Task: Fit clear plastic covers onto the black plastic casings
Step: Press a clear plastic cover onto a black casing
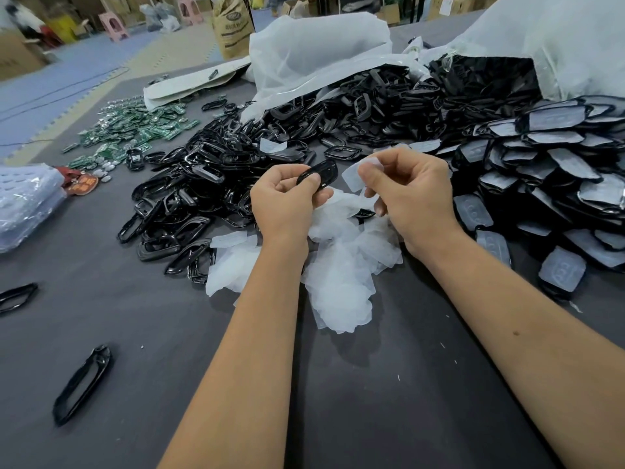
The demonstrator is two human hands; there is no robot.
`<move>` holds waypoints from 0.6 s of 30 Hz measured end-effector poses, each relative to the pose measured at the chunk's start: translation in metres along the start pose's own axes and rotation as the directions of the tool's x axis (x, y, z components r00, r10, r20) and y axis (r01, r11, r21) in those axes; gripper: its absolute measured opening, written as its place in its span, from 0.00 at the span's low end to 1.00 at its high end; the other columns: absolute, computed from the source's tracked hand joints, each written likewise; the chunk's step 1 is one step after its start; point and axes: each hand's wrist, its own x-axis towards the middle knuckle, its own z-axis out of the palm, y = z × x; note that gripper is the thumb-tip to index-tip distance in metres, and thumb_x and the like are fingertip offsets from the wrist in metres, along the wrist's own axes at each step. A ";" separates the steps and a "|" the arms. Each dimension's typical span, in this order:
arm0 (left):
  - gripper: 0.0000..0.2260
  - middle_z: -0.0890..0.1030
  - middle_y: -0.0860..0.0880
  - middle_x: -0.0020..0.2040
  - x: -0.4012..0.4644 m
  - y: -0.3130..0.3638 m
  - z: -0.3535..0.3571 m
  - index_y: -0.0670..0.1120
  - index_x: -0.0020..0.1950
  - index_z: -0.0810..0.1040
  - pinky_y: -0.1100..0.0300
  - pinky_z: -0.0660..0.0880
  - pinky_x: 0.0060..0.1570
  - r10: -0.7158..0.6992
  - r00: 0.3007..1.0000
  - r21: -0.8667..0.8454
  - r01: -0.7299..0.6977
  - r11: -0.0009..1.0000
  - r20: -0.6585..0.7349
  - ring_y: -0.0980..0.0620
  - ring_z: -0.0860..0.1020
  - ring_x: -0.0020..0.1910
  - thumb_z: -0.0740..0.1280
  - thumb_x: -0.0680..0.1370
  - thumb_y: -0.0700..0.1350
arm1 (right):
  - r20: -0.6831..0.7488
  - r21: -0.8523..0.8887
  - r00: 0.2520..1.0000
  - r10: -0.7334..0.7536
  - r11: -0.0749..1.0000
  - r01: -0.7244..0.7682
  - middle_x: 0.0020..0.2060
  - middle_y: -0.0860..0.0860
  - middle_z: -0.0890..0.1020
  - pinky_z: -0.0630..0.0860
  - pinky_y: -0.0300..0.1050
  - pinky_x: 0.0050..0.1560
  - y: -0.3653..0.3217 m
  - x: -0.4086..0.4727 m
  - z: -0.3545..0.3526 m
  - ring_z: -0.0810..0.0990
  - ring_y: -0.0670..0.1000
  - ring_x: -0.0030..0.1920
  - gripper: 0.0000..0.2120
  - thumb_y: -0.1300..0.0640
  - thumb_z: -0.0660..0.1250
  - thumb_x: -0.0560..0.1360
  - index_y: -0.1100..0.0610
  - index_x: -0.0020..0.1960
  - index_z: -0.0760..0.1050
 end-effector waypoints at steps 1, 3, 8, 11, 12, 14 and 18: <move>0.07 0.79 0.50 0.32 0.000 0.000 0.001 0.42 0.46 0.81 0.61 0.81 0.36 -0.006 1.000 0.005 0.006 1.000 0.008 0.48 0.85 0.31 0.71 0.76 0.30 | 0.005 0.007 1.000 -0.002 1.000 0.002 0.35 0.50 0.84 0.74 0.38 0.28 -0.001 0.000 0.000 0.81 0.47 0.33 0.01 0.64 0.74 0.78 0.61 0.48 0.84; 0.08 0.79 0.44 0.36 -0.001 0.000 0.002 0.41 0.47 0.82 0.59 0.82 0.39 -0.014 0.999 0.011 0.013 1.000 0.037 0.48 0.85 0.31 0.69 0.76 0.29 | 0.005 0.014 1.000 0.011 1.000 -0.011 0.36 0.52 0.85 0.76 0.39 0.28 -0.001 -0.001 0.001 0.84 0.48 0.35 0.03 0.64 0.71 0.79 0.64 0.50 0.84; 0.11 0.85 0.43 0.39 -0.005 -0.001 0.003 0.41 0.50 0.84 0.61 0.82 0.40 0.036 0.991 0.042 -0.042 0.998 0.131 0.46 0.86 0.35 0.68 0.76 0.28 | 0.025 0.063 0.999 0.048 0.997 -0.050 0.36 0.49 0.84 0.75 0.38 0.30 -0.002 0.002 0.000 0.79 0.47 0.33 0.08 0.61 0.68 0.82 0.61 0.53 0.86; 0.11 0.85 0.37 0.49 -0.007 -0.001 0.005 0.41 0.50 0.85 0.60 0.83 0.41 0.075 0.983 0.065 -0.088 0.994 0.170 0.45 0.87 0.37 0.69 0.76 0.28 | 0.016 0.091 0.999 0.040 0.995 -0.042 0.32 0.47 0.82 0.73 0.37 0.30 0.000 0.004 -0.002 0.74 0.46 0.28 0.06 0.62 0.70 0.81 0.61 0.54 0.86; 0.11 0.85 0.38 0.49 -0.008 -0.001 0.006 0.41 0.51 0.85 0.60 0.83 0.40 0.081 0.980 0.069 -0.095 0.993 0.181 0.45 0.87 0.37 0.69 0.76 0.28 | 0.015 0.106 0.999 0.039 0.994 -0.040 0.32 0.48 0.82 0.73 0.38 0.30 0.000 0.003 -0.003 0.74 0.47 0.29 0.06 0.64 0.71 0.80 0.62 0.54 0.86; 0.09 0.86 0.38 0.49 -0.008 -0.002 0.006 0.38 0.52 0.85 0.59 0.83 0.41 0.084 0.973 0.056 -0.098 0.994 0.213 0.44 0.87 0.39 0.70 0.76 0.28 | 0.024 0.123 0.999 0.038 0.992 -0.041 0.33 0.50 0.82 0.73 0.40 0.30 0.000 0.002 -0.003 0.74 0.48 0.30 0.06 0.66 0.72 0.78 0.63 0.54 0.85; 0.07 0.86 0.37 0.47 -0.010 -0.001 0.005 0.36 0.52 0.84 0.58 0.83 0.43 0.065 0.953 -0.011 -0.064 0.998 0.295 0.45 0.86 0.43 0.75 0.75 0.31 | 0.026 0.067 0.999 0.038 0.997 -0.040 0.31 0.49 0.82 0.73 0.39 0.29 0.000 0.001 -0.002 0.77 0.47 0.30 0.04 0.66 0.75 0.75 0.59 0.45 0.82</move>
